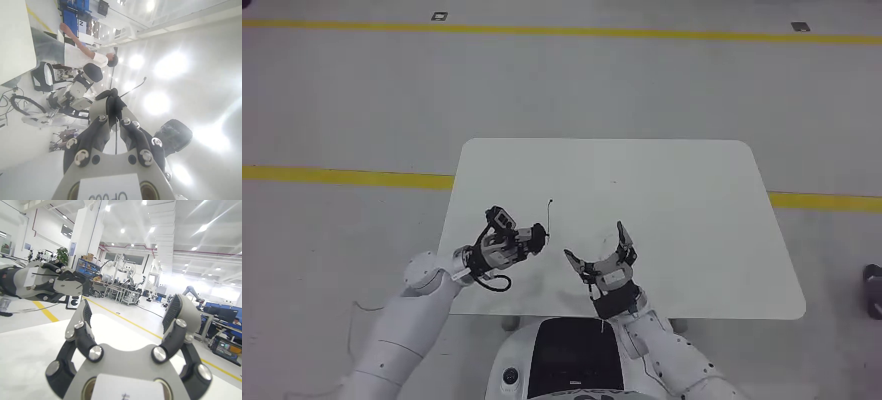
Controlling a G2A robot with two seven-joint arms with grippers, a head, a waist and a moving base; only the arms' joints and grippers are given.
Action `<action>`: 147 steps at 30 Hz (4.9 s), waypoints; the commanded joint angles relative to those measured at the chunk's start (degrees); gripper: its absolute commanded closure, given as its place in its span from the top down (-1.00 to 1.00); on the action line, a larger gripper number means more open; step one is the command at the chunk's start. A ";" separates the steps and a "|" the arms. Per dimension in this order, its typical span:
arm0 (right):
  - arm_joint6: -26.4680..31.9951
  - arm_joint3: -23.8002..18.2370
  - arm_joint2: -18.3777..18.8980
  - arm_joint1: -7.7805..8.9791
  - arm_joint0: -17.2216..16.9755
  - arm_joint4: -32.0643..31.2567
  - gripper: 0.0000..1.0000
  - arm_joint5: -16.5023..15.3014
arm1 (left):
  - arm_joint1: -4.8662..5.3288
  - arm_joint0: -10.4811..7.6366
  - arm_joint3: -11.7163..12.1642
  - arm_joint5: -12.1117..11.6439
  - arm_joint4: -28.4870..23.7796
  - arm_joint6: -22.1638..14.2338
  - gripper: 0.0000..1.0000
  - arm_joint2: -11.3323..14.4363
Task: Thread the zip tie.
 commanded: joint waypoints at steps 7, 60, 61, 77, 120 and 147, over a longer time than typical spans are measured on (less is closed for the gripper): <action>-0.51 1.03 -3.19 0.43 2.36 0.00 1.00 0.02 | -0.27 -1.68 0.44 -0.03 -0.90 2.06 -1.00 1.72; 0.83 3.28 -6.61 -0.37 5.18 0.00 -0.44 0.02 | -1.07 -4.64 3.50 -0.74 -2.40 2.89 -1.00 6.00; 0.80 3.29 -6.55 -0.41 5.14 0.00 -0.46 0.02 | -1.07 -4.64 3.50 -0.74 -2.40 2.89 -1.00 6.00; 1.63 3.38 -5.62 -1.23 4.63 0.00 -0.60 0.02 | -1.07 -4.64 3.50 -0.74 -2.40 2.89 -1.00 6.00; 1.84 4.35 -5.68 -1.98 5.31 0.00 -1.00 0.02 | -1.07 -4.64 3.50 -0.74 -2.40 2.89 -1.00 6.00; 1.86 2.44 -0.52 -1.08 1.86 0.00 -1.00 0.02 | -1.07 -4.64 3.50 -0.74 -2.40 2.89 -1.00 6.00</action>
